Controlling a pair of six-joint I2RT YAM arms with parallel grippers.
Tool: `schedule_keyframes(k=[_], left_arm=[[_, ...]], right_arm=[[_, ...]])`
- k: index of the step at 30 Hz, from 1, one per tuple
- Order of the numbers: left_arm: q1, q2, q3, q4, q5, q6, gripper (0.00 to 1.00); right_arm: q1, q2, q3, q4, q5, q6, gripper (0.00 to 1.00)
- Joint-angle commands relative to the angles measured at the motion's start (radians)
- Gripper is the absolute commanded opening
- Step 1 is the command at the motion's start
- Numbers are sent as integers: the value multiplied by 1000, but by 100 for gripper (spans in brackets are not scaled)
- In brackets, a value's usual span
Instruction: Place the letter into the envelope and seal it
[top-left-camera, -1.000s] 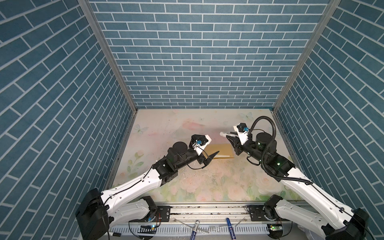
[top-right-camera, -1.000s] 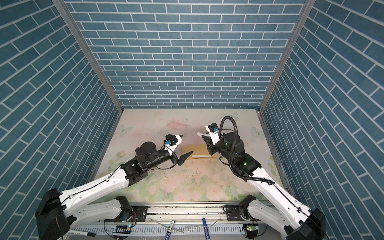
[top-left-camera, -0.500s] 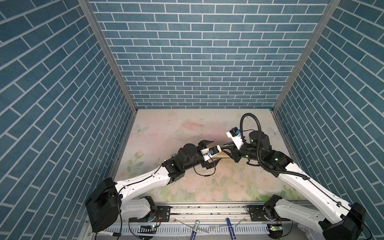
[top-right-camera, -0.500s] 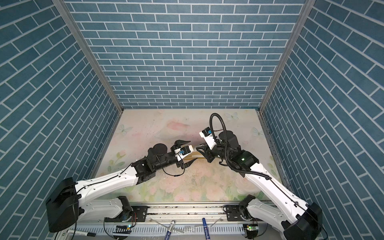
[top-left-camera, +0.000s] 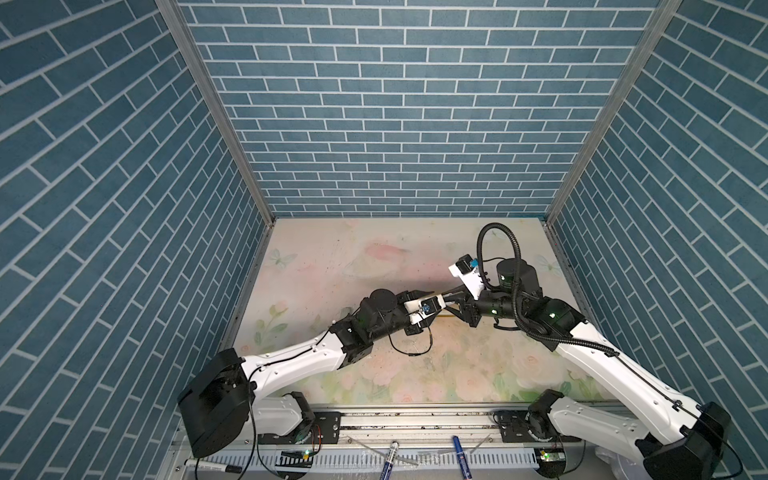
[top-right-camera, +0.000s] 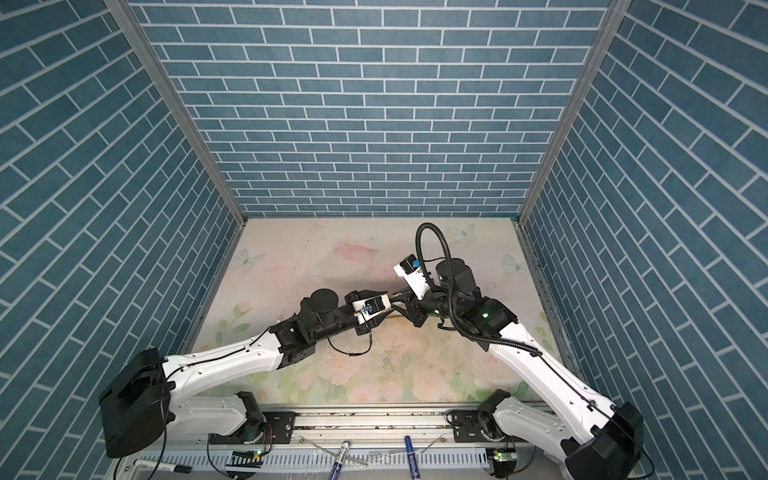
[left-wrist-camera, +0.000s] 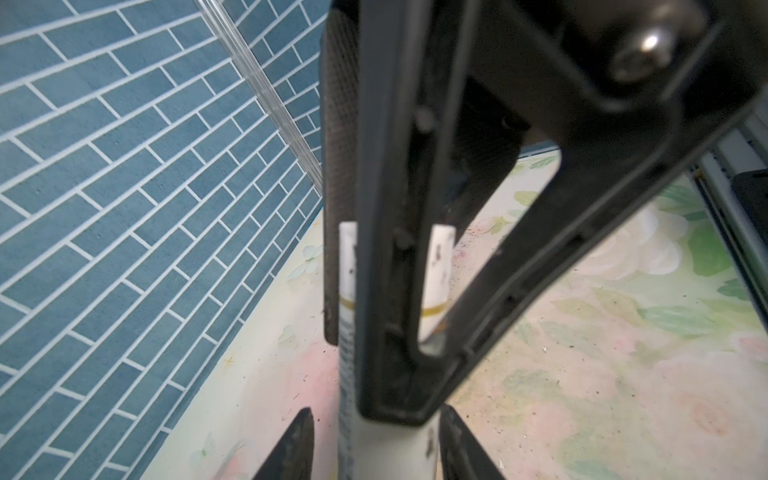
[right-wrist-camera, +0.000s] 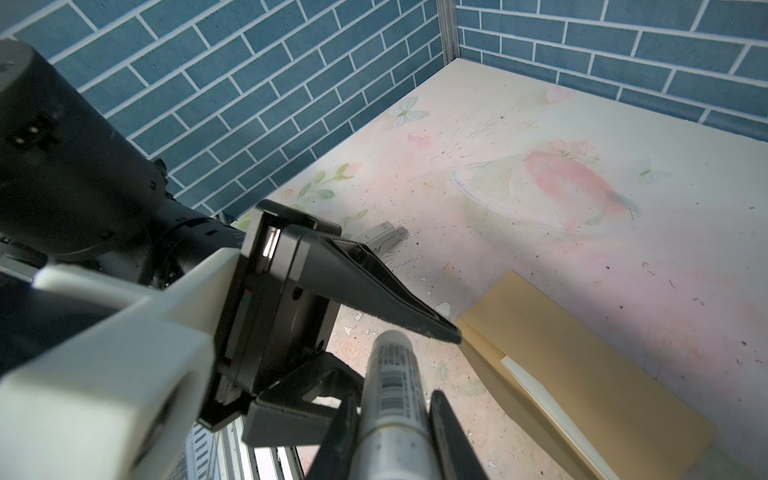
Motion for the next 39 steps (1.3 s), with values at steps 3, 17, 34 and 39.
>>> schedule_keyframes(k=[3,17,34,39], left_arm=[[-4,10,-14,35,15,-9,25],[-4,9,-82,231,52,-140,0],[-4,28,-71,276,72,-186,0],[-4,27,-73,293,70,-191,0]], right_arm=[[-2,7,51,0,-30,37,0],[-1,-35,-13,96,-48,60,52],[0,26,-34,130,-91,70,32],[0,34,-42,131,-96,70,31]])
